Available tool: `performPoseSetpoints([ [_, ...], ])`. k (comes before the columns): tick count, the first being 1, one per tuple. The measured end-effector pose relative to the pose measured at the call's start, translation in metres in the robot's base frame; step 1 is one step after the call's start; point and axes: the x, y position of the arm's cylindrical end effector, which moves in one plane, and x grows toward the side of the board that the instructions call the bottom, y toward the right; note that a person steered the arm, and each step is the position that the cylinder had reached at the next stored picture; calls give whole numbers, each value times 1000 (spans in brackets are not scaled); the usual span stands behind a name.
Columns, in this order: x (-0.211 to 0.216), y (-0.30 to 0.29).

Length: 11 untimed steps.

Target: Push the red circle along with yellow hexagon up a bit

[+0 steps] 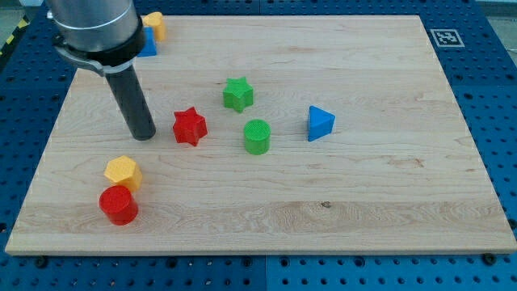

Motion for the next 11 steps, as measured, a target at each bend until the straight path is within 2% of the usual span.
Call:
performPoseSetpoints([
  [1,25,28],
  [2,69,65],
  [3,135,62],
  [4,154,40],
  [7,154,-15],
  [11,130,-12],
])
